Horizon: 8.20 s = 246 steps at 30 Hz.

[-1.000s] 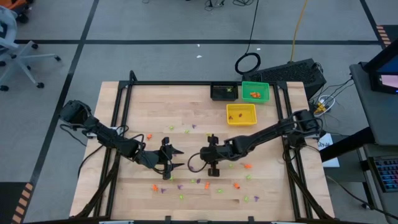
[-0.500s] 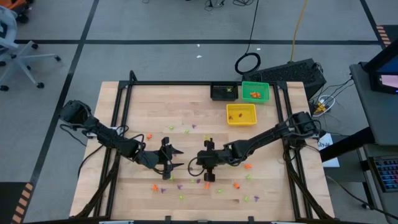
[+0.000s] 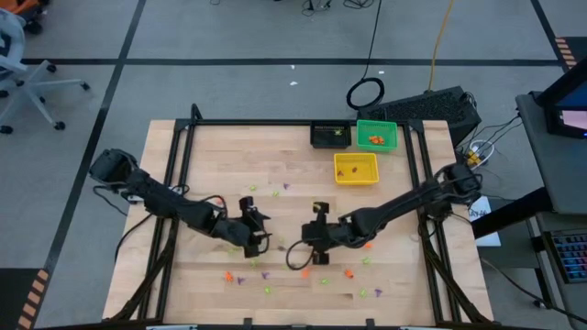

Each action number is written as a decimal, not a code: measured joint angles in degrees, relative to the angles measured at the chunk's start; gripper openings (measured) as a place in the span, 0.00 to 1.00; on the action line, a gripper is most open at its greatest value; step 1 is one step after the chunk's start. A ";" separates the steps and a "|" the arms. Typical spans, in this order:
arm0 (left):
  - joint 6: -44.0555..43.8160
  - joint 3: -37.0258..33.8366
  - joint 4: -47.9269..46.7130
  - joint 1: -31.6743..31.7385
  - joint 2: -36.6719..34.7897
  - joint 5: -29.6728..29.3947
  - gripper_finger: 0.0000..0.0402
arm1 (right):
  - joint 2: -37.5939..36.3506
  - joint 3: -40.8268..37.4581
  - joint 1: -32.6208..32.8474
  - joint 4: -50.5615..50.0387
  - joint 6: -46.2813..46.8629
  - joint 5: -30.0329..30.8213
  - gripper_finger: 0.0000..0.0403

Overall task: Sort Halloween decoration
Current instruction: Put the green spider toy into the black basket

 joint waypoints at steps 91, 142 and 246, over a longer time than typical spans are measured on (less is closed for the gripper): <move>19.38 6.73 -1.52 5.34 12.17 8.21 0.58 | -2.13 -0.01 2.13 -5.20 -0.34 -0.11 0.00; 39.60 7.62 -3.42 15.07 14.65 29.82 0.54 | -2.09 -2.97 2.15 -2.02 0.03 -0.37 0.00; 19.74 7.16 -1.26 15.74 15.84 25.10 0.35 | -2.09 -2.99 2.13 -0.62 -0.19 -0.49 0.00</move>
